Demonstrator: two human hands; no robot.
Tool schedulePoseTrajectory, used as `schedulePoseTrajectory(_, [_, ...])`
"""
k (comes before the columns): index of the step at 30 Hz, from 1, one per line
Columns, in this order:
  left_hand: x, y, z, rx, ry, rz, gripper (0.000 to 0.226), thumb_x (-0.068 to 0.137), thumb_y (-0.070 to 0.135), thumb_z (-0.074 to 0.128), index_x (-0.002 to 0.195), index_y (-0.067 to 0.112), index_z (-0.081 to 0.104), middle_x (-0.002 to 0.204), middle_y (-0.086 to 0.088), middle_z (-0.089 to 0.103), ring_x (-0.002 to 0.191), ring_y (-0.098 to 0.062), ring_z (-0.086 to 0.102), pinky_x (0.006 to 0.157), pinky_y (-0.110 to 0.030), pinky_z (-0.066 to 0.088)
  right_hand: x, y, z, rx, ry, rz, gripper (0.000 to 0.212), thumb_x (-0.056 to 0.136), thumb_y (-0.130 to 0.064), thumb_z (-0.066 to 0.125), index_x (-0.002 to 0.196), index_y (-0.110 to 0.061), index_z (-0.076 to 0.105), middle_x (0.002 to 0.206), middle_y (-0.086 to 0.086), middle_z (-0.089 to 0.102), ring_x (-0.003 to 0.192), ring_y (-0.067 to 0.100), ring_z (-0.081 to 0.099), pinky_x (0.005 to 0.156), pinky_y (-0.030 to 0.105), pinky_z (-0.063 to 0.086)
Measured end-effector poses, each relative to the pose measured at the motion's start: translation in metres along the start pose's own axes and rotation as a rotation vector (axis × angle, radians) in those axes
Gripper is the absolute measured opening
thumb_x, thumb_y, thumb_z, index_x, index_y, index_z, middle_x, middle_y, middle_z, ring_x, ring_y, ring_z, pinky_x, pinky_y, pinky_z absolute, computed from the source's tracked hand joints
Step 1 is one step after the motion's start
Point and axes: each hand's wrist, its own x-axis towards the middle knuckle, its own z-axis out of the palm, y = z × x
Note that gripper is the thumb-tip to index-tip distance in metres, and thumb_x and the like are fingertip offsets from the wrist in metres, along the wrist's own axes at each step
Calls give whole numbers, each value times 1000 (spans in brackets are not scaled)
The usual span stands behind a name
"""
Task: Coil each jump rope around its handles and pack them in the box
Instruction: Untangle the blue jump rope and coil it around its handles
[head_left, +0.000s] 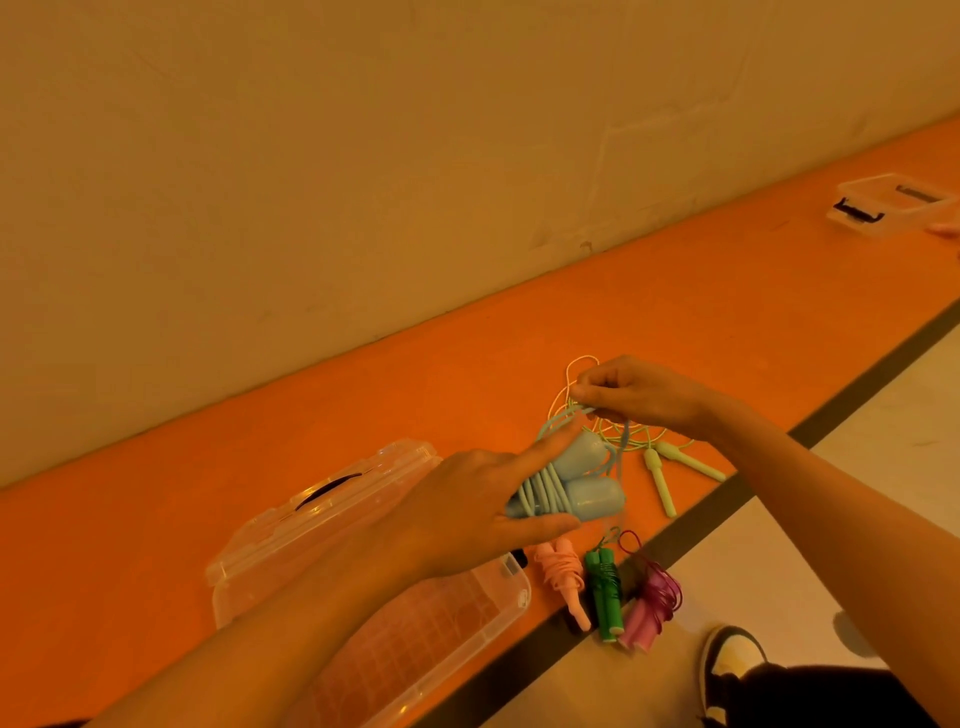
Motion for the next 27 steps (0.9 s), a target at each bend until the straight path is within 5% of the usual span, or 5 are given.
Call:
schedulePoseTrajectory(6, [1, -9, -4, -160, 83, -61, 76, 85, 71, 48, 138, 73, -5, 92, 10, 64, 70, -6, 57, 57, -19, 41, -18, 5, -26, 8, 47, 58, 34, 92, -46, 56, 82, -17, 70, 68, -4, 56, 65, 13, 45, 62, 31, 38])
schedulePoseTrajectory(13, [7, -14, -4, -259, 99, -98, 74, 83, 72, 54, 141, 73, 8, 105, -1, 70, 80, -20, 68, 69, -50, 55, -34, 8, -51, 46, 137, 75, 19, 91, -30, 60, 91, -17, 74, 70, -7, 60, 67, 4, 52, 66, 26, 41])
schedulePoseTrajectory(18, [6, -11, -4, -232, 89, -85, 75, 83, 71, 56, 139, 75, 5, 101, 4, 69, 76, -13, 65, 66, -39, 56, -27, 14, -47, -100, 227, 86, 23, 80, -46, 64, 81, -25, 76, 75, 12, 65, 65, 11, 49, 58, 29, 36])
schedulePoseTrajectory(20, [4, -9, -3, -175, 50, -51, 76, 86, 68, 56, 139, 74, 2, 92, 6, 66, 73, -10, 61, 60, -26, 49, -21, 15, -45, -138, 313, 46, 20, 82, -44, 67, 79, -25, 74, 66, 5, 62, 60, 6, 48, 56, 27, 36])
schedulePoseTrajectory(27, [0, 2, 1, -23, -50, 48, 76, 91, 65, 55, 148, 64, 4, 81, 3, 60, 67, -13, 51, 61, -34, 43, -7, 4, -36, -246, 455, -63, 12, 91, -32, 68, 84, -23, 71, 66, 2, 60, 53, 12, 44, 50, 29, 34])
